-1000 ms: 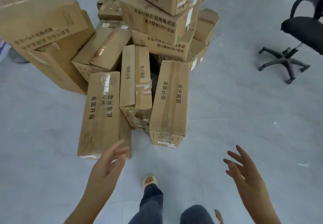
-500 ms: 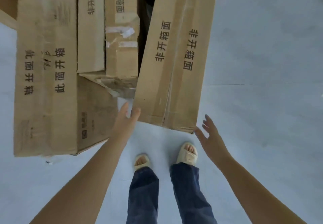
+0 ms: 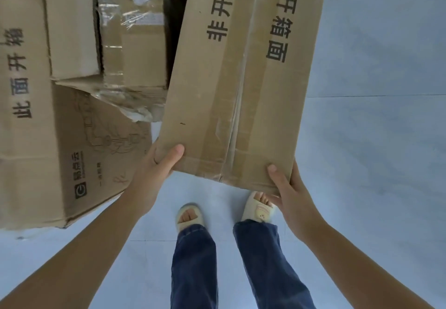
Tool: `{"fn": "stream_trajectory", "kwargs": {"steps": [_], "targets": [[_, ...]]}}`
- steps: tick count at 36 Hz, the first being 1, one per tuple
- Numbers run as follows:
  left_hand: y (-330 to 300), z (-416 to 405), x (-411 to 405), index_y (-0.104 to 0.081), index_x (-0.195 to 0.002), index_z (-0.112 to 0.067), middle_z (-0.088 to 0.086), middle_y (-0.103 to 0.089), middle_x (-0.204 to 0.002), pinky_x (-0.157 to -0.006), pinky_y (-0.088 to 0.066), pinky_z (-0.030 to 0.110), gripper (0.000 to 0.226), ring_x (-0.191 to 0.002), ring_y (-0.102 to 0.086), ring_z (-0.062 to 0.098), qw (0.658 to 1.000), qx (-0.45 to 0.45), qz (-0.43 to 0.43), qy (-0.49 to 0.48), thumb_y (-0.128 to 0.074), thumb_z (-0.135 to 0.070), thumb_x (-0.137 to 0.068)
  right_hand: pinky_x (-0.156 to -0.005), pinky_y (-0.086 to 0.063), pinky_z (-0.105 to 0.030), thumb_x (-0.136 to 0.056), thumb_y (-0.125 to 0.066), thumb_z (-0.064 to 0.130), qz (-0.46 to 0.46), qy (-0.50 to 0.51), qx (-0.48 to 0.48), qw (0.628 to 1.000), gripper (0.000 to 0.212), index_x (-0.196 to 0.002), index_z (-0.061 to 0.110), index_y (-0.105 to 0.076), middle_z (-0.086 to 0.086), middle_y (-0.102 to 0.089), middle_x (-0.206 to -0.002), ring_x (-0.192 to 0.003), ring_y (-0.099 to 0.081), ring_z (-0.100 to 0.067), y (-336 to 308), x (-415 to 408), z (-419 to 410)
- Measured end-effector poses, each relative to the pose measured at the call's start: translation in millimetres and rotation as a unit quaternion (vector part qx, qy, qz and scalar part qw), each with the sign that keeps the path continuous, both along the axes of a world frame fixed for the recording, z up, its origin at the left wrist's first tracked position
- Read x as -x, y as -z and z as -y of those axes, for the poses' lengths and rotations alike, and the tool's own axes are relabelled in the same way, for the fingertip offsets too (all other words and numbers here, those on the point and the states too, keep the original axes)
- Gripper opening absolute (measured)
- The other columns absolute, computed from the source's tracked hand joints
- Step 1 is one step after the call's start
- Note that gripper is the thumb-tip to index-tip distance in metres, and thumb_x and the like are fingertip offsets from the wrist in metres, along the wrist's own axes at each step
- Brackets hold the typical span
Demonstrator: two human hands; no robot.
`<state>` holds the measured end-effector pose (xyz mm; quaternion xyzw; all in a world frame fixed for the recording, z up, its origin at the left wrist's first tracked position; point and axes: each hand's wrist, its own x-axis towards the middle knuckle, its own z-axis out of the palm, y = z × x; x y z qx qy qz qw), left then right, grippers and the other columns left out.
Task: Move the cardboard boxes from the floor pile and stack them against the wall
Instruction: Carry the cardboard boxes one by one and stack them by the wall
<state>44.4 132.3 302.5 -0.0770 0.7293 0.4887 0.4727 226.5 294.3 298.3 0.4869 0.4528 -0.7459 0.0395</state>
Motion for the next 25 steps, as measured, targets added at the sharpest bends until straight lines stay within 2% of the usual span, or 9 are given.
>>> {"fn": "stream_trajectory", "kwargs": {"steps": [2,4,6,8,12,14,19,23,25], "targets": [[-21.4,-0.5,-1.7,-0.055,-0.117,-0.042,-0.017,-0.067,-0.117,-0.099,-0.043,0.033,0.076,-0.114,-0.059,0.007,1.0,-0.002,0.007,-0.005,-0.078,-0.069,-0.05,-0.1,-0.048,-0.03,-0.056,-0.073,0.073,-0.009,0.033,0.002,0.999,0.081,-0.126,0.057,-0.037,0.031,-0.06,-0.118,-0.114,-0.058,0.002,-23.1,-2.2,-2.7],[-43.5,-2.6,-4.9,-0.053,-0.121,-0.042,-0.014,-0.063,-0.125,-0.105,-0.04,0.041,0.092,-0.12,-0.056,0.01,0.999,-0.024,0.013,-0.028,-0.077,-0.076,-0.039,-0.098,-0.049,-0.032,-0.041,-0.073,0.082,-0.011,0.073,-0.001,0.997,0.095,-0.127,0.057,-0.038,0.033,-0.06,-0.116,-0.111,-0.059,0.003,-49.0,-3.3,-2.4],[-65.8,-10.7,-7.5,-0.053,-0.119,-0.043,-0.014,-0.063,-0.124,-0.105,-0.04,0.045,0.081,-0.119,-0.056,0.009,0.997,-0.045,0.014,-0.065,-0.078,-0.069,-0.046,-0.097,-0.047,-0.036,-0.038,-0.07,0.085,-0.012,0.104,-0.016,0.994,0.096,-0.125,0.059,-0.041,0.034,-0.06,-0.115,-0.109,-0.059,0.005,-74.7,-1.9,-2.9],[-88.5,-22.2,-8.9,-0.056,-0.117,-0.039,-0.012,-0.068,-0.116,-0.104,-0.042,0.047,0.057,-0.113,-0.06,0.011,0.995,-0.056,0.009,-0.08,-0.075,-0.056,-0.066,-0.092,-0.049,-0.038,-0.044,-0.069,0.083,-0.014,0.129,-0.043,0.991,0.089,-0.125,0.056,-0.044,0.033,-0.062,-0.11,-0.103,-0.061,0.005,-99.3,2.6,-5.6],[-132.3,-32.7,-7.6,-0.061,-0.106,-0.034,-0.013,-0.073,-0.096,-0.1,-0.045,0.053,0.024,-0.099,-0.065,0.012,0.996,-0.044,0.022,-0.079,-0.059,-0.037,-0.082,-0.092,-0.05,-0.046,-0.093,-0.048,0.04,0.016,0.169,-0.066,0.983,0.033,-0.125,0.046,-0.05,0.028,-0.068,-0.094,-0.089,-0.066,0.001,-145.3,10.3,-11.2],[-152.9,-29.4,-11.3,-0.063,-0.104,-0.032,-0.009,-0.073,-0.098,-0.1,-0.044,0.056,0.021,-0.102,-0.064,0.017,0.996,-0.04,0.03,-0.079,-0.058,-0.034,-0.084,-0.092,-0.05,-0.045,-0.098,-0.045,0.031,0.027,0.179,-0.077,0.981,0.03,-0.123,0.045,-0.053,0.026,-0.069,-0.094,-0.089,-0.067,-0.002,-165.1,8.5,-8.0],[-203.5,-8.8,-30.4,-0.062,-0.106,-0.034,-0.01,-0.072,-0.103,-0.101,-0.043,0.053,0.016,-0.108,-0.061,0.017,0.994,-0.043,0.035,-0.089,-0.056,-0.029,-0.092,-0.086,-0.051,-0.043,-0.098,-0.046,0.028,0.045,0.191,-0.103,0.975,0.029,-0.121,0.043,-0.053,0.03,-0.069,-0.085,-0.079,-0.067,0.002,-218.2,-10.0,17.5],[-247.0,11.9,-41.9,-0.062,-0.109,-0.024,-0.013,-0.073,-0.089,-0.084,-0.053,0.037,0.017,-0.095,-0.065,0.009,0.997,-0.053,0.014,-0.057,-0.053,-0.025,-0.094,-0.078,-0.049,-0.035,-0.098,-0.045,0.029,0.029,0.188,-0.122,0.974,0.029,-0.122,0.043,-0.053,0.029,-0.069,-0.087,-0.08,-0.067,0.001,-261.2,-25.1,42.4],[-266.6,23.0,-45.5,-0.06,-0.118,-0.02,-0.007,-0.071,-0.103,-0.083,-0.054,0.036,0.024,-0.099,-0.063,0.009,0.998,-0.053,0.007,-0.043,-0.053,-0.023,-0.095,-0.075,-0.047,-0.031,-0.099,-0.043,0.027,0.014,0.175,-0.139,0.975,0.027,-0.116,0.045,-0.054,0.028,-0.069,-0.088,-0.078,-0.066,0.003,-282.8,-29.7,53.3]]}}
